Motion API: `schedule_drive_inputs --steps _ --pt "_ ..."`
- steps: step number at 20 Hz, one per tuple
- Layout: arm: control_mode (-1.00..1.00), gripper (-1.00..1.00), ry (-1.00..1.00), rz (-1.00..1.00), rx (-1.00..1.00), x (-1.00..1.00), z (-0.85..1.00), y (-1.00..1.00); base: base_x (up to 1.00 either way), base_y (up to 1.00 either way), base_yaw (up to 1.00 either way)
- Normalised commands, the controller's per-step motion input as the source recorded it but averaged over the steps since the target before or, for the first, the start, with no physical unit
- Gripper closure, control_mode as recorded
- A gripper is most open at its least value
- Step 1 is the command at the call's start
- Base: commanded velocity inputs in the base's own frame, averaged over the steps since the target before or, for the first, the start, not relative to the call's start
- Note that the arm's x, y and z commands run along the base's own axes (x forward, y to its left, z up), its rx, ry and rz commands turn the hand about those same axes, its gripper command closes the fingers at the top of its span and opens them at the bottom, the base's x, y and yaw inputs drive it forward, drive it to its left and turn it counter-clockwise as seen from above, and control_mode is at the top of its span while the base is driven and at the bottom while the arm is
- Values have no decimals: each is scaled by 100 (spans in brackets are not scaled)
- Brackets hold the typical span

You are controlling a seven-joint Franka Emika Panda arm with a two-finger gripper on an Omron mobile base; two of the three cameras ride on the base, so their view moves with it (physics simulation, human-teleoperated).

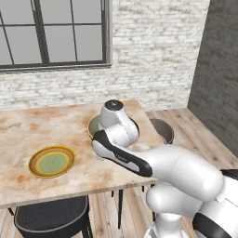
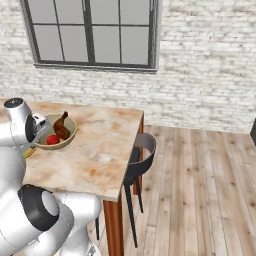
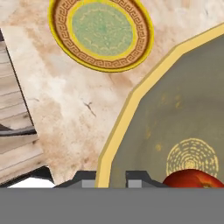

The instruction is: Pick the chicken drumstick and tomato from their plates and place them in the bowl. Then put the bowl in the fridge.

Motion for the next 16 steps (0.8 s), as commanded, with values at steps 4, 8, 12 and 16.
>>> schedule_drive_inputs --steps 4,8,12,16 --pt "-100 100 -8 74 0 -29 6 -22 0 0 0" --pt "-100 100 -6 75 -8 -30 1 -25 0 0 0" --pt "-100 100 -6 73 -7 -17 2 -29 0 0 0" --pt "-100 100 -4 61 -15 -15 4 -18 0 0 0"
